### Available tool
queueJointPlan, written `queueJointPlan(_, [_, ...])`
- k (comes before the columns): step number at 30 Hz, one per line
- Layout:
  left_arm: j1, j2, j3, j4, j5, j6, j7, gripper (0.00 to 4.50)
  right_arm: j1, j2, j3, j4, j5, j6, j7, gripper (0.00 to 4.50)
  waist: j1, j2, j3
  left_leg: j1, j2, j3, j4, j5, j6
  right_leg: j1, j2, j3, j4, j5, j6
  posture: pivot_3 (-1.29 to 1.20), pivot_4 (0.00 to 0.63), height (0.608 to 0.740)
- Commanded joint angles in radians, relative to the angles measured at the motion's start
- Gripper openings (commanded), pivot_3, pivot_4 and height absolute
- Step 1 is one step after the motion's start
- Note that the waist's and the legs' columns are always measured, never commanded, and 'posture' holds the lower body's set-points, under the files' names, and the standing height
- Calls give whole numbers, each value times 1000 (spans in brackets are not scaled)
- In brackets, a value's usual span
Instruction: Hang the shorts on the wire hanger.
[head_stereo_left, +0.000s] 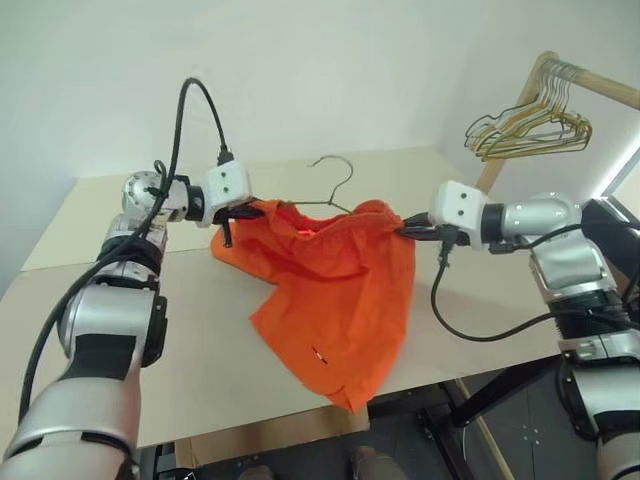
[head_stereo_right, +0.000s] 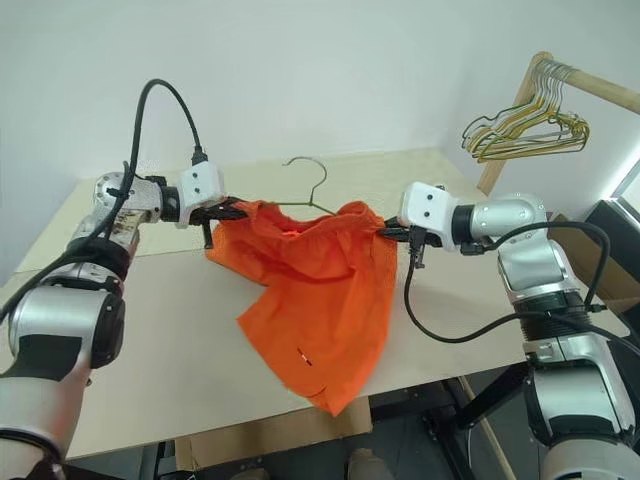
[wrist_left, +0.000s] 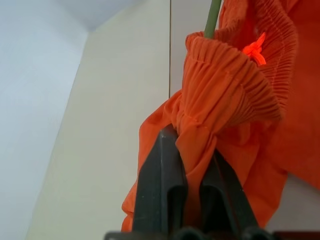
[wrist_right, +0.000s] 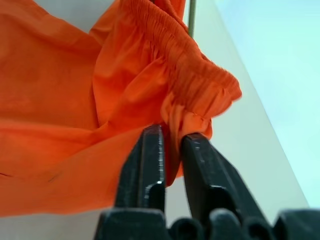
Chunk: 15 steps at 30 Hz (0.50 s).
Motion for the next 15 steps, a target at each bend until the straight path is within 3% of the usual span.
queueJointPlan(1, [-22, 6, 28, -44, -40, -9, -30, 0, -60, 1, 5, 56, -87, -81, -76, 2137, -3, 0, 0, 0, 0, 0, 0, 0, 0, 0, 0, 0, 0, 0, 0, -48, 0, 740])
queueJointPlan(2, [-20, 7, 26, -46, -41, -12, -35, 0, -68, 0, 9, 74, -101, -93, -82, 2323, -3, 0, 0, 0, 0, 0, 0, 0, 0, 0, 0, 0, 0, 0, 0, -48, 0, 740])
queueJointPlan(15, [-3, -3, 39, -56, -51, -15, -32, 0, -78, 9, -11, 124, -55, -26, 11, 2323, -5, 0, 0, 0, 0, 0, 0, 0, 0, 0, 0, 0, 0, 0, 0, -42, 0, 740])
